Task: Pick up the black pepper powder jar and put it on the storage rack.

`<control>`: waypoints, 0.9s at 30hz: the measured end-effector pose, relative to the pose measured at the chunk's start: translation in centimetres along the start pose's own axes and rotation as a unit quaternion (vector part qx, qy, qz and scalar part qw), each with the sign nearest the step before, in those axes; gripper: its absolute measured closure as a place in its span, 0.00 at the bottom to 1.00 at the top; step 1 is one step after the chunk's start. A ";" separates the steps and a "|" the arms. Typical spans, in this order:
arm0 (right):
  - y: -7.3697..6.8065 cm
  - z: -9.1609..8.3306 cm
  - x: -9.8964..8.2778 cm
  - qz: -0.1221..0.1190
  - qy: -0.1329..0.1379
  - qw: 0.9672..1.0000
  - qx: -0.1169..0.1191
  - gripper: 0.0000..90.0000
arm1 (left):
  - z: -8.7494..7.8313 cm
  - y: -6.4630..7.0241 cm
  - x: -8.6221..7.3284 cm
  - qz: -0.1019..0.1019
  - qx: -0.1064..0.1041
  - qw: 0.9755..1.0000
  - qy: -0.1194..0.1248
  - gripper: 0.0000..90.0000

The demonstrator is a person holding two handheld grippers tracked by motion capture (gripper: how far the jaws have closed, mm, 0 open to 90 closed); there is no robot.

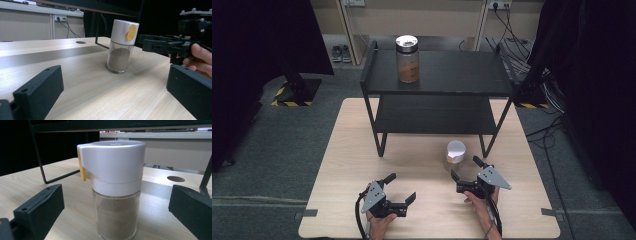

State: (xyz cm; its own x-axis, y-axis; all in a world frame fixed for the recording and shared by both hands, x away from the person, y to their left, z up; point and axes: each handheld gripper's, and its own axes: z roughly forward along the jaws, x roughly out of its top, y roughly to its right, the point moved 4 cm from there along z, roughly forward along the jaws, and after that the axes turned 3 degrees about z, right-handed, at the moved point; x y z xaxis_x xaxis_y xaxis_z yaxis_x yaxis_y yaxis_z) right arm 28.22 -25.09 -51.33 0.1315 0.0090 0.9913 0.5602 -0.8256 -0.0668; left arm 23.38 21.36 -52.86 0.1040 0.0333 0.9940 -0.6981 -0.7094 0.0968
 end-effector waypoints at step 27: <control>0.8 3.7 0.9 -0.030 -0.038 0.999 0.011 0.23 | 0.0 0.0 0.0 -0.002 0.002 1.000 0.002 0.00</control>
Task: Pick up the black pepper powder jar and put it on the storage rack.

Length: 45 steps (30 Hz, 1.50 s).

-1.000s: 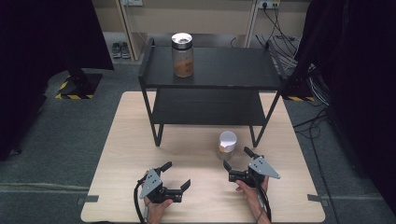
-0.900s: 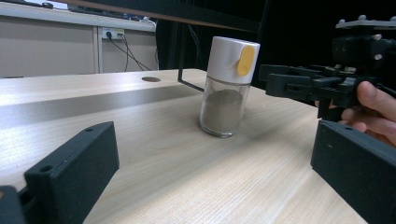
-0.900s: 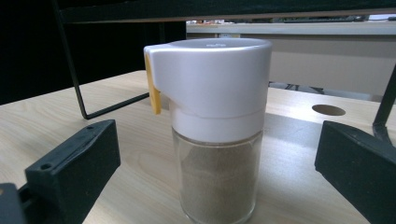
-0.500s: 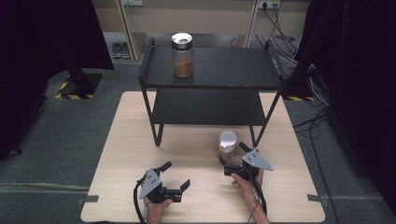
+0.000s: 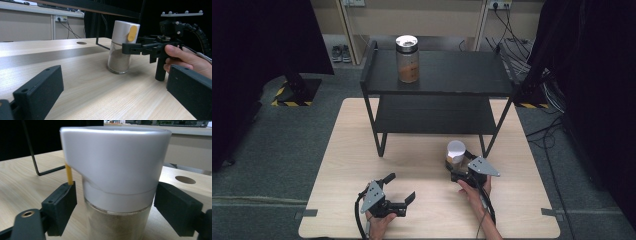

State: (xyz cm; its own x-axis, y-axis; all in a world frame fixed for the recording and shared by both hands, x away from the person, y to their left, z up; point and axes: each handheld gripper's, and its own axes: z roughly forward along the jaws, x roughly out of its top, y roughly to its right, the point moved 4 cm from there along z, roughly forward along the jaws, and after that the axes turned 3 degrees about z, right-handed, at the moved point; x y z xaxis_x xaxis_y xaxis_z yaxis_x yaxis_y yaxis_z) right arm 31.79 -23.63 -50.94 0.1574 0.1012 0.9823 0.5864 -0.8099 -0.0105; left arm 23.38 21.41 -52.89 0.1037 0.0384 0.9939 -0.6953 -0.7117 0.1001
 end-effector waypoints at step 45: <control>-0.6 -1.5 2.8 -0.015 0.004 0.999 0.036 0.34 | -0.1 0.0 0.0 -0.001 0.003 1.000 0.003 0.00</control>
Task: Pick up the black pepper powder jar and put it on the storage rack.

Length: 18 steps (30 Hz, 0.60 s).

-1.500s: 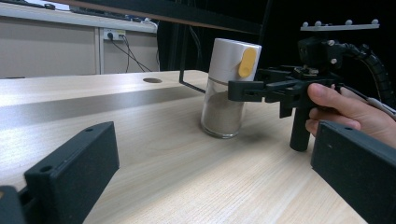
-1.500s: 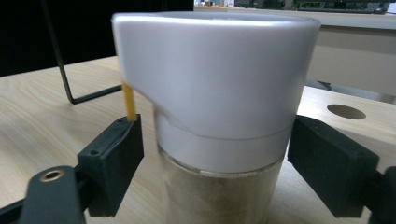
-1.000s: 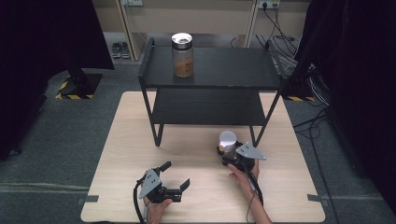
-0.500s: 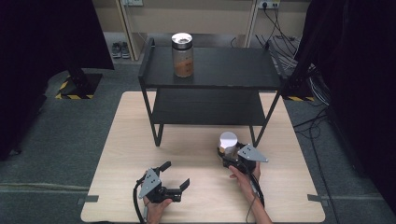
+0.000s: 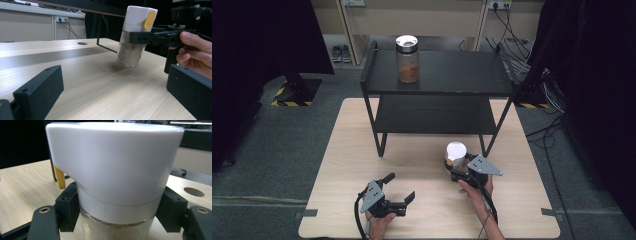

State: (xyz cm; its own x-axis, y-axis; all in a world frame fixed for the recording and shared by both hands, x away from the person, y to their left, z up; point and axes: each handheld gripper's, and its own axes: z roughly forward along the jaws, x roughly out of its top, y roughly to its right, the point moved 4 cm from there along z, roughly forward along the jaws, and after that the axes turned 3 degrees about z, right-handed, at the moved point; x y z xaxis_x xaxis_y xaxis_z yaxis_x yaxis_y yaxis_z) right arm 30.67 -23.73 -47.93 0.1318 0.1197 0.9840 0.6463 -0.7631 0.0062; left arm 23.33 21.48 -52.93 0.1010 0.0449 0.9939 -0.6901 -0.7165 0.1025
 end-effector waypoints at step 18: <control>-1.3 -1.6 3.5 -0.007 0.005 0.999 0.037 0.34 | 0.0 0.0 0.0 -0.001 0.001 1.000 0.001 0.00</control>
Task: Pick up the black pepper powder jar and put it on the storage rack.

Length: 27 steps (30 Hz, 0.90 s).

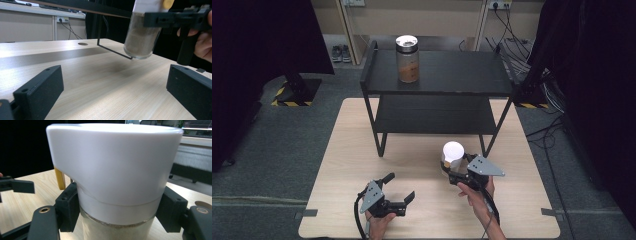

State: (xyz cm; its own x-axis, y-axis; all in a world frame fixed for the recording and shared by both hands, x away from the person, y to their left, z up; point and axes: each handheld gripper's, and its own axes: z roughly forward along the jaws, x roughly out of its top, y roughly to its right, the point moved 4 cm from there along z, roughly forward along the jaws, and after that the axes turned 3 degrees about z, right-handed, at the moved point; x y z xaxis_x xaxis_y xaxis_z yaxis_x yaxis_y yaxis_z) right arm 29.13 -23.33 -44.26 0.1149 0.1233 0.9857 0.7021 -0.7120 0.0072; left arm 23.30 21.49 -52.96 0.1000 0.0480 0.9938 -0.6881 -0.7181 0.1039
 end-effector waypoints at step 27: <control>0.2 0.0 10.0 -0.012 0.004 0.999 0.039 0.34 | -0.2 -0.1 -0.1 -0.010 0.004 1.000 0.006 0.00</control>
State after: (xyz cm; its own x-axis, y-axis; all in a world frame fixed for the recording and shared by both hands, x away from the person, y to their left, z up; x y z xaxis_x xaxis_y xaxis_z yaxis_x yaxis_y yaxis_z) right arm 30.42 -22.20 -34.37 0.0924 0.1341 0.9867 0.7569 -0.6533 0.0179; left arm 23.26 21.69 -53.11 0.1048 0.0701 0.9920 -0.6799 -0.7230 0.1229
